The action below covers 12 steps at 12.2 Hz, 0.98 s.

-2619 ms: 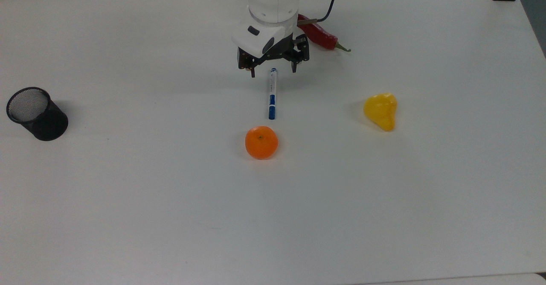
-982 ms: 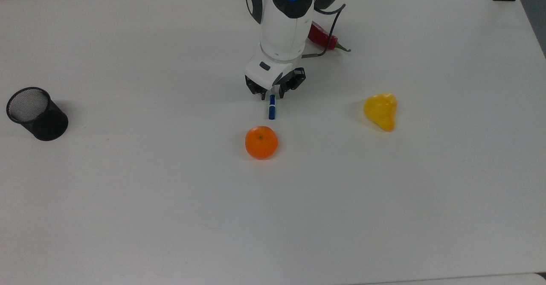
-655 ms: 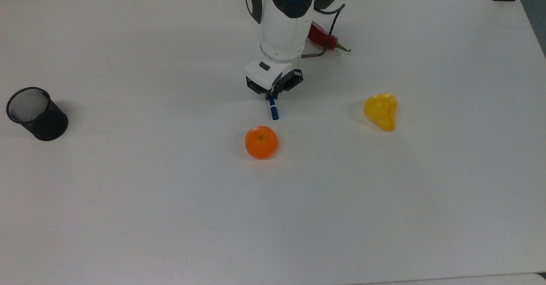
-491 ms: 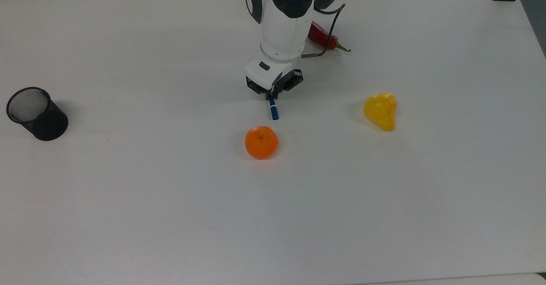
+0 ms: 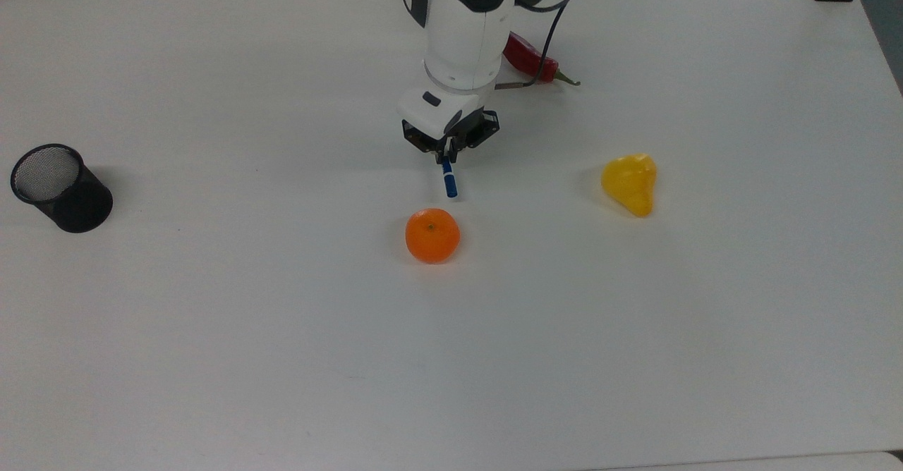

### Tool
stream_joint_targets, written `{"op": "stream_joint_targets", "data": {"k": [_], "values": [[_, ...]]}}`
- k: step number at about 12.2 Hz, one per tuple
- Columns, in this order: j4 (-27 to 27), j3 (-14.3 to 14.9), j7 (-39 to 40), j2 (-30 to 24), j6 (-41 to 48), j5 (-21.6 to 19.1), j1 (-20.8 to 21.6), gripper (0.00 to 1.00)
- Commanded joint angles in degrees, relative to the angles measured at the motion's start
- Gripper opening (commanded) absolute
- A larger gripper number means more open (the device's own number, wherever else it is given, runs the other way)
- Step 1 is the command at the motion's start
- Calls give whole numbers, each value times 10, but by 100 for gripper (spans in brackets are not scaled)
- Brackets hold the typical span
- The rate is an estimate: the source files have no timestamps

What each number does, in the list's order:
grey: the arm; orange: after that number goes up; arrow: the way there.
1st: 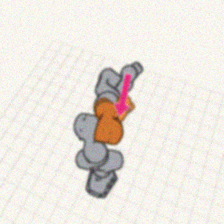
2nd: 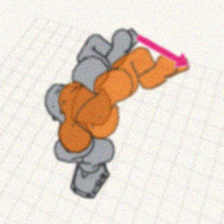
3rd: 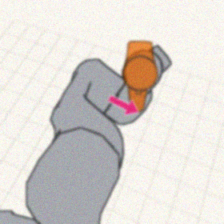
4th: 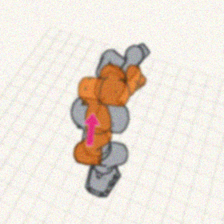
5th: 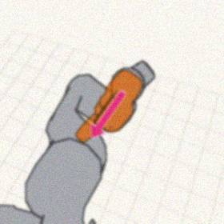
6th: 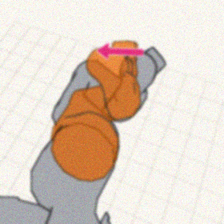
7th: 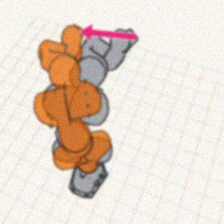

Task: Place marker
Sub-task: 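Lift the marker up off the table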

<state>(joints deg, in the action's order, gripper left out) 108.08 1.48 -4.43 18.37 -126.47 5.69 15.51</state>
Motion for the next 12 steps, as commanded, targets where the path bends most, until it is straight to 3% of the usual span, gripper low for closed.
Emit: {"op": "stream_joint_targets", "data": {"k": [1, 5, 12], "values": [[12, 0, -9, -73, 30, 2, -17, 0], [-10, 3, -5, -140, 95, -37, -42, 0], [-10, 8, -4, -212, 112, -65, -83, 0]]}}
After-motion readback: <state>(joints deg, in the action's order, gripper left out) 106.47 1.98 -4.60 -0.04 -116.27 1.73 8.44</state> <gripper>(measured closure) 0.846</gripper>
